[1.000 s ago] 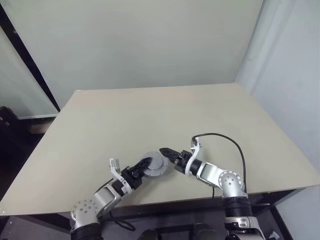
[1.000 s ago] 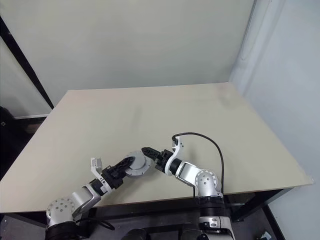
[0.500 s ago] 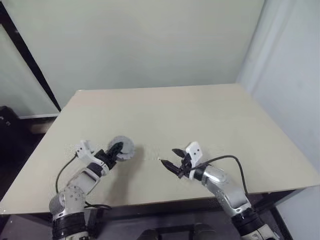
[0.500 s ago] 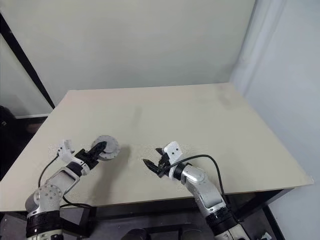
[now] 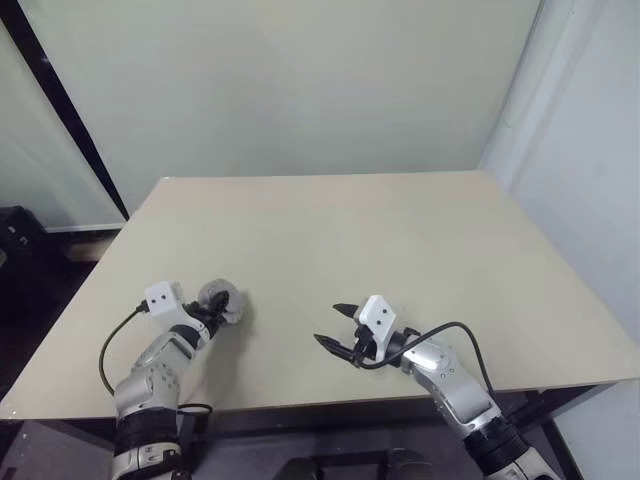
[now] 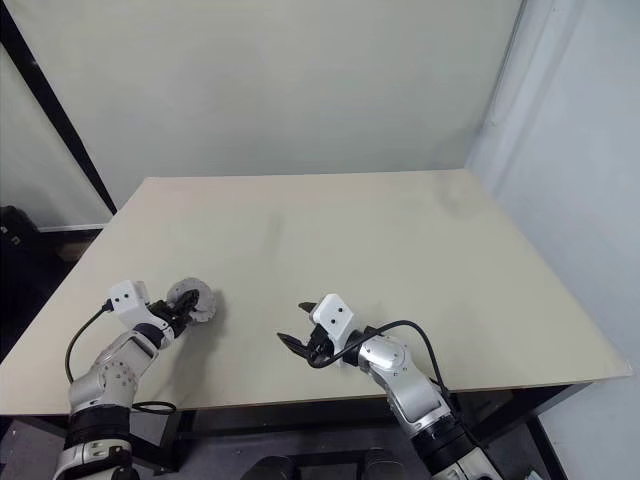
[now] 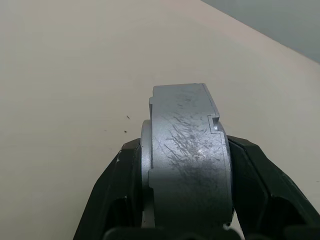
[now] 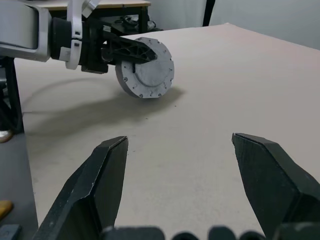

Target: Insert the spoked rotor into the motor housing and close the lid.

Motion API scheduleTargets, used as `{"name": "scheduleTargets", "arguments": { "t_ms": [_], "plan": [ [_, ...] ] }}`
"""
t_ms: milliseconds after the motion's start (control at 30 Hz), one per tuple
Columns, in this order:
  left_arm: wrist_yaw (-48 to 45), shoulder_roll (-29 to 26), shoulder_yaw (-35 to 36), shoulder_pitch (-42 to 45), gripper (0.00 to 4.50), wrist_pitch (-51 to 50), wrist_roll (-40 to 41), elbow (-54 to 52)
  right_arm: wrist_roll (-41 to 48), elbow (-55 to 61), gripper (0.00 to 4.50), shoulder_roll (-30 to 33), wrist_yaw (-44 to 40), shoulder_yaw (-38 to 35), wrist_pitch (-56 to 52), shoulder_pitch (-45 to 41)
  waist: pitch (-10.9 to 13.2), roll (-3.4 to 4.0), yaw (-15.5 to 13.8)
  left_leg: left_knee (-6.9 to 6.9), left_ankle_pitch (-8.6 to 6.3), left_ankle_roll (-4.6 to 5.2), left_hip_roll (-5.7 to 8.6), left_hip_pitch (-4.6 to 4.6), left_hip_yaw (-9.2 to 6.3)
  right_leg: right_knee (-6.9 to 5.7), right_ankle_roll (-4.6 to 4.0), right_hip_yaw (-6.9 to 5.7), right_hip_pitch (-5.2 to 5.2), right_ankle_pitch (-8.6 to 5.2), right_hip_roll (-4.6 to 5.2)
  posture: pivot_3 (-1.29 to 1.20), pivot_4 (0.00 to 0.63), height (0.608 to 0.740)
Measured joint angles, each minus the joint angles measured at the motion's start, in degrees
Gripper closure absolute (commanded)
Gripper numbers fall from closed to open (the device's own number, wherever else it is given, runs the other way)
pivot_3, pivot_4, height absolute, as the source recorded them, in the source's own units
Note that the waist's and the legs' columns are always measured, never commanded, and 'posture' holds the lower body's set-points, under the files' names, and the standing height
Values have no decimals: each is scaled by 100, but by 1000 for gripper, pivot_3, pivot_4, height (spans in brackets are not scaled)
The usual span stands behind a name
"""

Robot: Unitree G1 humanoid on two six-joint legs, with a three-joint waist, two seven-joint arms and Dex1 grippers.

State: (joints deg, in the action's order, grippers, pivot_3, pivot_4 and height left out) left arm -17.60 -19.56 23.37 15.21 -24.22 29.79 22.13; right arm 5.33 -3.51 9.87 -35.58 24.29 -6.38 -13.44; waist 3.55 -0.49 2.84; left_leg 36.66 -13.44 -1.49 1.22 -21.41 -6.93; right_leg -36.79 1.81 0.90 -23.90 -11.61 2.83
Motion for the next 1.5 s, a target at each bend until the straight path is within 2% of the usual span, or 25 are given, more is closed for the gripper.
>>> {"name": "scheduleTargets", "arguments": {
  "t_ms": [100, 167, 200, 367, 633, 867, 967, 1133, 1200, 1333, 1500],
  "plan": [
    [14, -3, 1, 47, 2503, 43, -37, 133, -82, 0, 878, 0, -3, 0, -1, 0, 1, 0, 0, -1, -1, 0, 0, 44, 0, 1, -6, -1, 43, -4, 0, 0, 0, 740],
    [23, -9, 3, 63, 1787, 60, -69, 188, -99, 0, 878, -1, -3, -2, -1, 0, 1, 0, 1, -3, -3, -2, -3, 65, 4, 2, -13, -1, 63, -9, 1, 0, 0, 740],
    [47, -14, 3, 67, 1601, 76, -99, 201, -103, 0, 878, -1, -3, -2, -2, 0, 1, 0, 3, -3, -3, -2, -6, 66, 5, 1, -14, -1, 63, -9, 1, 0, 0, 740],
    [178, -76, 46, 65, 13, 105, -229, 415, -111, -31, 878, -9, 13, -6, -2, 0, 0, -1, -3, -2, -1, -2, -5, 66, 3, 0, -13, -2, 62, -9, 0, 0, 0, 740],
    [559, -99, 22, -46, 13, 550, -733, 377, -214, -150, 878, -69, 33, -13, -2, -21, -2, -9, -3, -10, -2, -2, -1, 66, 1, 1, -3, 0, 60, -3, 3, 0, 0, 740],
    [903, -92, -95, -531, 13, 923, -1205, -588, -195, -199, 878, -196, 82, -203, -22, -26, -2, -9, -3, -10, -3, -3, -2, 65, 2, 1, -9, 0, 61, -6, 4, 0, 0, 740],
    [554, -99, -343, -846, 13, 838, -1157, -1355, -100, -196, 878, -214, 89, -370, -118, -38, -1, -7, -4, -9, -3, -4, 0, 64, 4, 2, -13, 1, 62, -9, 7, 0, 0, 740],
    [-828, -580, -1297, -1768, 13, 106, -729, -3102, 222, -97, 878, 83, 83, -984, -594, -48, 5, 4, -2, -11, -4, -3, 0, 63, 10, 4, -15, 6, 58, -10, 9, 0, 0, 740],
    [-1075, -683, -1584, -1996, 13, -161, -654, -3504, 369, 9, 878, 250, 135, -1322, -755, -21, 11, 13, -4, -11, -5, -4, -2, 62, 9, 3, -16, 4, 57, -11, 9, 0, 0, 740],
    [-1263, -746, -2012, -2101, 13, -384, -692, -3765, 544, 321, 878, 603, 306, -1976, -1001, 192, 18, 29, -2, -10, -6, -6, -5, 63, 10, 3, -16, 1, 56, -11, 8, 0, 0, 740],
    [-1354, -743, -2246, -2053, 13, -387, -868, -3754, 592, 538, 878, 846, 410, -2309, -1165, 593, 20, 30, 3, -10, -5, -4, -10, 62, 20, 4, -16, 4, 51, -12, 7, 0, 0, 740]
  ]
}}
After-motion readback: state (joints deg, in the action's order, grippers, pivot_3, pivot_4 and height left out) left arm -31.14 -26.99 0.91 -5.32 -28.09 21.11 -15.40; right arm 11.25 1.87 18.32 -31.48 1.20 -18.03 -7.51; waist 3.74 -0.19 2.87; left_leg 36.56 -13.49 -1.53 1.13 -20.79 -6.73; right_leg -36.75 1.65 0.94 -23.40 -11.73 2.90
